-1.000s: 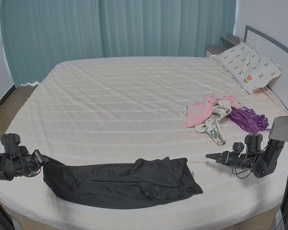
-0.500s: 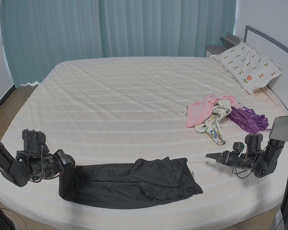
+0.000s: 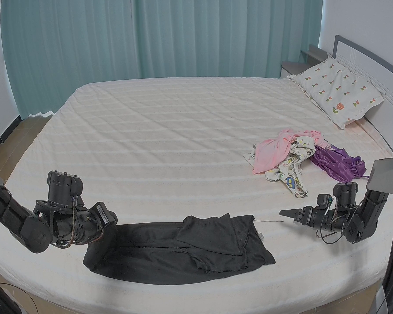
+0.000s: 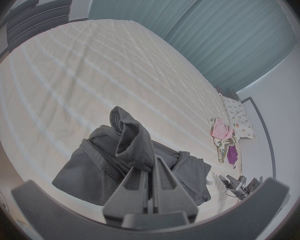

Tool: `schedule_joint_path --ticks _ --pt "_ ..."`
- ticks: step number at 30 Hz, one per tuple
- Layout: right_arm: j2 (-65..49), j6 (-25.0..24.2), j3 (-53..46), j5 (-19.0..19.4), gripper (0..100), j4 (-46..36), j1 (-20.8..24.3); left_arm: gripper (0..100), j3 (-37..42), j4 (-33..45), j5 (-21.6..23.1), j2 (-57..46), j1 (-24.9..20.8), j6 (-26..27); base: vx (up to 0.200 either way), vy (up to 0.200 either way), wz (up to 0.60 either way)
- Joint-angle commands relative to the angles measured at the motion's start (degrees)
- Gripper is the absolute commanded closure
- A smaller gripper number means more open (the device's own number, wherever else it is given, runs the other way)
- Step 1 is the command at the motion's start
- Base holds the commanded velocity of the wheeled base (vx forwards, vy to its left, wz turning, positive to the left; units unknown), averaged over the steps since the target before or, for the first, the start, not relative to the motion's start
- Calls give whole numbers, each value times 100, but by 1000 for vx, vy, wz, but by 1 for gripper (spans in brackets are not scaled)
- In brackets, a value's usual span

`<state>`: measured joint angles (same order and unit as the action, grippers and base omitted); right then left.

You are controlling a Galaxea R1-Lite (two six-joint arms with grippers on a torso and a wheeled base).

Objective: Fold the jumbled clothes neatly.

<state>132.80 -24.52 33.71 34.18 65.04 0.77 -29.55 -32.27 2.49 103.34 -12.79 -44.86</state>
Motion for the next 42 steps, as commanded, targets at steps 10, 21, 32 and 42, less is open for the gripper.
schedule_joint_path --ticks 10,21,32,42 --pt "9 -1 4 1 0 0 11 100 -51 124 -99 46 -549 -137 0 -200 0" --pt "17 -1 -4 1 0 0 29 100 -728 678 -416 371 -1288 -225 0 -200 0" --pt "35 8 -13 -8 0 0 37 100 -1281 652 -767 1136 -1709 -471 0 -164 0" --pt "44 8 -13 1 0 -9 46 100 -1387 502 -758 1382 -1850 -954 0 0 0"
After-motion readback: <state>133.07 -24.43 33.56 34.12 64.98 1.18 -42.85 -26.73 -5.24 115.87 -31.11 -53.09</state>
